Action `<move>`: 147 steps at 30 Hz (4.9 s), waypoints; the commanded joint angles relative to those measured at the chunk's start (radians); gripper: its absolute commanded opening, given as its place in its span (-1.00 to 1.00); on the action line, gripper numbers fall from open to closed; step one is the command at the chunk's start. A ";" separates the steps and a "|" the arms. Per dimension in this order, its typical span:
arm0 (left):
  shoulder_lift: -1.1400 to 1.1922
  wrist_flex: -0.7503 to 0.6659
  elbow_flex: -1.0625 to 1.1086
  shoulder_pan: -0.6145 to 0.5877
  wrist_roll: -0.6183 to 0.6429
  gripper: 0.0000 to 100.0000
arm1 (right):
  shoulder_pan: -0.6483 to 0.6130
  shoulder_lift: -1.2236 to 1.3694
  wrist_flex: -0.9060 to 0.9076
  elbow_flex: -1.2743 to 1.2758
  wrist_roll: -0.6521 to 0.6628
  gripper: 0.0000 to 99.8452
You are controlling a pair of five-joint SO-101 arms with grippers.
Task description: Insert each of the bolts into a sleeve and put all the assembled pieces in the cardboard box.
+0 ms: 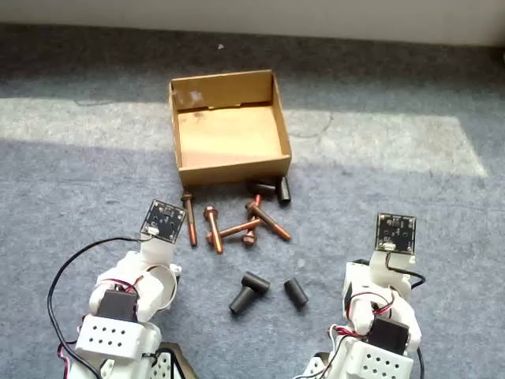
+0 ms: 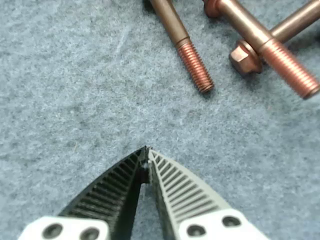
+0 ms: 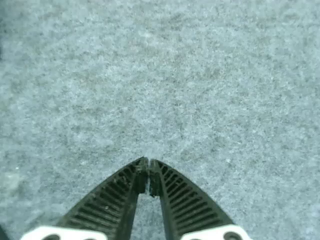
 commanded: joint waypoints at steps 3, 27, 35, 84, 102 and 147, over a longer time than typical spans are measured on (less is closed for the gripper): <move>-0.008 -0.011 -0.004 0.012 -0.003 -0.99 | 0.010 -0.013 0.004 0.127 -0.006 -0.99; -0.008 -0.011 -0.077 -0.018 -0.006 -0.98 | -0.104 -0.015 0.018 0.127 -0.005 -0.99; -0.008 -0.005 -0.122 -0.240 -0.192 -0.98 | -0.104 -0.015 -0.148 0.124 0.213 -0.99; -0.008 -0.009 -0.110 -0.329 -0.316 -0.98 | -0.602 2.296 0.067 -1.883 -0.040 -0.59; -0.008 -0.009 -0.110 -0.331 -0.318 -0.98 | -0.601 2.327 0.285 -1.956 -0.034 -0.99; 1.236 0.189 -1.142 0.079 0.222 -0.73 | -0.441 1.478 -0.315 -0.934 -0.203 -0.99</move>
